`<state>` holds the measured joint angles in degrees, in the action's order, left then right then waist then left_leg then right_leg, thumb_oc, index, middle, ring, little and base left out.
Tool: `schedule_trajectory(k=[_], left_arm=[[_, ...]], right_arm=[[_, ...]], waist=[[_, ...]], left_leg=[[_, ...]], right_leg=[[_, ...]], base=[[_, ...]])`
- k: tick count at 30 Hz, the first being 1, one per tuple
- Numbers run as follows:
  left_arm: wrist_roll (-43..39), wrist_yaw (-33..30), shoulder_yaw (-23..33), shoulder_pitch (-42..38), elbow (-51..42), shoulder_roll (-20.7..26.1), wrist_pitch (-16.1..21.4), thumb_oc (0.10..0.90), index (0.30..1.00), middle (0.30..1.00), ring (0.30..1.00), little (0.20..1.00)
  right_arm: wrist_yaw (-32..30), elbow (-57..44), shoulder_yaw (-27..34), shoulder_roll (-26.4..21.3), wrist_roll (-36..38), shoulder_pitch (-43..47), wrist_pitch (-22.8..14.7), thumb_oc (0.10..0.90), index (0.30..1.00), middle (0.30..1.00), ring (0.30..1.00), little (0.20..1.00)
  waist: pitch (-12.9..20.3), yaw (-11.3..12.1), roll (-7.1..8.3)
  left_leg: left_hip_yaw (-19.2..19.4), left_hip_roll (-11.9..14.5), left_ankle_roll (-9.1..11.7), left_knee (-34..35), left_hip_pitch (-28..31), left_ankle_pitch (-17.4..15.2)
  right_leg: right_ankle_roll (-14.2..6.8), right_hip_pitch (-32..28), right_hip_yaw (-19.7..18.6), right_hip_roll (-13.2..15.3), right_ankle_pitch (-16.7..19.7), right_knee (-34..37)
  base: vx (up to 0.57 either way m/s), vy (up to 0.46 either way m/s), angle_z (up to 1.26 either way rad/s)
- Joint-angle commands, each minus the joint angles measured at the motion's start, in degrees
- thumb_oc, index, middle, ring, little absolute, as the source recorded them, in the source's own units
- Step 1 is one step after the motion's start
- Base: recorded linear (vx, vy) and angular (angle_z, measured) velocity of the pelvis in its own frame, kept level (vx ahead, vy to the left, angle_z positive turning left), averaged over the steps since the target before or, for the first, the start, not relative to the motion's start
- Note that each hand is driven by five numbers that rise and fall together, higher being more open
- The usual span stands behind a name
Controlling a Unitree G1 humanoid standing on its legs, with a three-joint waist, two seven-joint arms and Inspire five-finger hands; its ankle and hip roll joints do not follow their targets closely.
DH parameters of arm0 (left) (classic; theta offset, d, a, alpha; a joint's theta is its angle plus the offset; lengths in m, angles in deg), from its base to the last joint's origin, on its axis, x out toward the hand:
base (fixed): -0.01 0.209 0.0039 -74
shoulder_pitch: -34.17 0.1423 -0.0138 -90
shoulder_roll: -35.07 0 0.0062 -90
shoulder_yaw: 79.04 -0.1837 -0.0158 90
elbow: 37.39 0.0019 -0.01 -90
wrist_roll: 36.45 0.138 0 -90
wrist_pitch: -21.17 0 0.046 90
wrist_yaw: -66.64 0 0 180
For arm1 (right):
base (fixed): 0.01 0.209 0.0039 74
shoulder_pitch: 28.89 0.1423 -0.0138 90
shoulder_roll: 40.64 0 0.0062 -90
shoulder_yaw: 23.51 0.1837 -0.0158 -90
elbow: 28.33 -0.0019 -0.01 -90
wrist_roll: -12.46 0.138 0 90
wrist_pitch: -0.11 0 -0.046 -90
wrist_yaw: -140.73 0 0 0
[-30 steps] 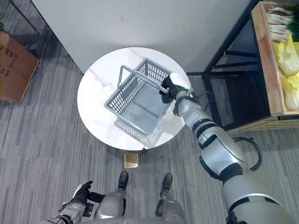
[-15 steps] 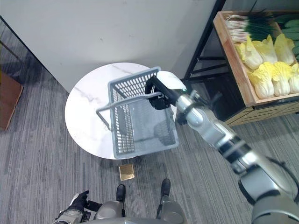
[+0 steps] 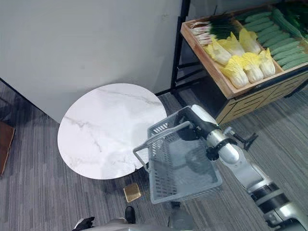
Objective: Get the vegetables into the basket
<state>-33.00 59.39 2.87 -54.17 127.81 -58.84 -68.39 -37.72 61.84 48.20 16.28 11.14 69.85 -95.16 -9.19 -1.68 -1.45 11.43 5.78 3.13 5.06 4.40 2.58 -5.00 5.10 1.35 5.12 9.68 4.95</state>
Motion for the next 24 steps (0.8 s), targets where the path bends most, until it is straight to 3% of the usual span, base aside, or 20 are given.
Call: schedule_trajectory(k=[1, 4, 8, 12, 14, 17, 18, 19, 24], left_arm=[[1.56, -0.41, -0.24, -1.0, 4.67, 1.68, 0.29, 0.9, 1.0, 1.0, 1.0, 1.0], [1.13, 0.86, 1.38, -0.77, 5.24, 1.19, -0.06, 0.9, 1.0, 1.0, 1.0, 1.0], [1.88, 0.94, 1.16, -1.31, 4.98, 1.41, 0.13, 0.9, 1.0, 1.0, 1.0, 1.0], [2.37, 0.2, 0.45, -2.45, 3.84, 2.35, 0.52, 0.9, 1.0, 1.0, 1.0, 1.0], [2.66, -0.13, -0.42, -3.3, 2.48, 3.27, 0.69, 0.9, 1.0, 1.0, 1.0, 1.0], [2.65, -0.49, -0.55, -3.53, 1.76, 3.93, 0.31, 0.9, 1.0, 1.0, 1.0, 1.0], [2.66, -0.49, -0.55, -3.52, 1.75, 3.93, 0.31, 0.9, 1.0, 1.0, 1.0, 1.0], [2.86, -0.68, -0.08, -3.23, 1.16, 4.46, 0.2, 0.9, 1.0, 1.0, 1.0, 1.0], [3.12, -0.34, 0.41, -2.47, 1.38, 4.51, 0.1, 0.9, 1.0, 1.0, 1.0, 1.0]], right_arm=[[-4.58, -8.96, 8.4, 2.16, 2.98, 6.75, -7.91, 0.4, 0.3, 0.3, 0.3, 0.3], [-5.66, -8.14, 13.87, 4.09, 2.79, 1.04, -7.46, 0.4, 0.3, 0.3, 0.3, 0.3], [-7.86, -7.08, 18.16, 6.82, 1.76, -2.53, -7.29, 0.4, 0.3, 0.3, 0.3, 0.3], [-9.78, -5.86, 18.95, 8.57, 0.94, -2.16, -7.07, 0.4, 0.3, 0.3, 0.3, 0.3], [-11.04, -5.27, 19.25, 8.54, -0.17, -1.85, -6.91, 0.4, 0.3, 0.3, 0.3, 0.3], [-11.57, -5.46, 18.99, 8.68, -0.44, -1.97, -7.33, 0.4, 0.3, 0.3, 0.3, 0.3], [-11.57, -5.47, 18.99, 8.68, -0.44, -1.98, -7.33, 0.4, 0.3, 0.3, 0.3, 0.3], [-11.34, -5.71, 18.6, 8.11, -1.27, -2.01, -7.22, 0.4, 0.3, 0.3, 0.3, 0.3], [-11.15, -6.58, 18.99, 8.41, -1.08, -3.12, -7.27, 0.4, 0.3, 0.3, 0.3, 0.3]], waist=[[2.84, 1.01, 3.39], [1.63, -0.35, 4.39], [0.6, -1.97, 5.17], [-0.39, -2.89, 6.15], [-1.05, -2.62, 5.76], [-1.38, -1.47, 4.8], [-1.42, -1.5, 4.79], [-1.04, -0.47, 4.31], [-0.06, 0.2, 4.4]], left_leg=[[0.06, 1.19, 2.17, -0.61, 0.83, -1.76], [0.63, 0.27, 1.15, -7.39, -1.61, -5.15], [2.18, -1.4, -0.42, -6.64, -1.36, -5.8], [4.84, -2.4, -1.2, -4.86, -1.69, -5.28], [6.76, -1.55, -1.58, -4.34, -2.56, -4.84], [9.77, -0.33, -1.8, -4.56, -3.65, -4.23], [9.73, -0.33, -1.8, -4.57, -3.61, -4.24], [12.58, 0.44, -1.68, -4.37, -4.34, -3.26], [14.7, 0.83, -0.46, -4.36, -2.88, -4.46]], right_leg=[[-5.36, -3.14, 0.88, 5.38, -1.03, 0.05], [-5.68, -2.5, -0.18, 6.56, -0.24, -1.28], [-7.51, 0.7, -2.51, 7.78, 2.0, -4.25], [-9.35, 4.33, -5.29, 8.05, 7.81, -3.48], [-8.75, 5.09, -2.58, 8.36, 6.45, -4.61], [-7.21, 3.52, 5.46, 9.56, 1.31, -9.43], [-7.2, 3.49, 5.49, 9.57, 1.23, -9.51], [-6.66, 1.84, 9.27, 10.11, -1.47, -12.57], [-7.64, -0.65, 11.67, 9.65, -2.12, -8.29]], base=[[-0.02, 0.019, -0.09], [-0.07, 0.111, -0.05], [-0.1, 0.177, -0.23], [-0.14, 0.081, -0.38], [-0.21, 0.065, -0.65], [-0.15, 0.063, -0.84], [-0.17, 0.054, -0.9], [-0.14, 0.022, -0.88], [0.03, -0.025, -0.5]])
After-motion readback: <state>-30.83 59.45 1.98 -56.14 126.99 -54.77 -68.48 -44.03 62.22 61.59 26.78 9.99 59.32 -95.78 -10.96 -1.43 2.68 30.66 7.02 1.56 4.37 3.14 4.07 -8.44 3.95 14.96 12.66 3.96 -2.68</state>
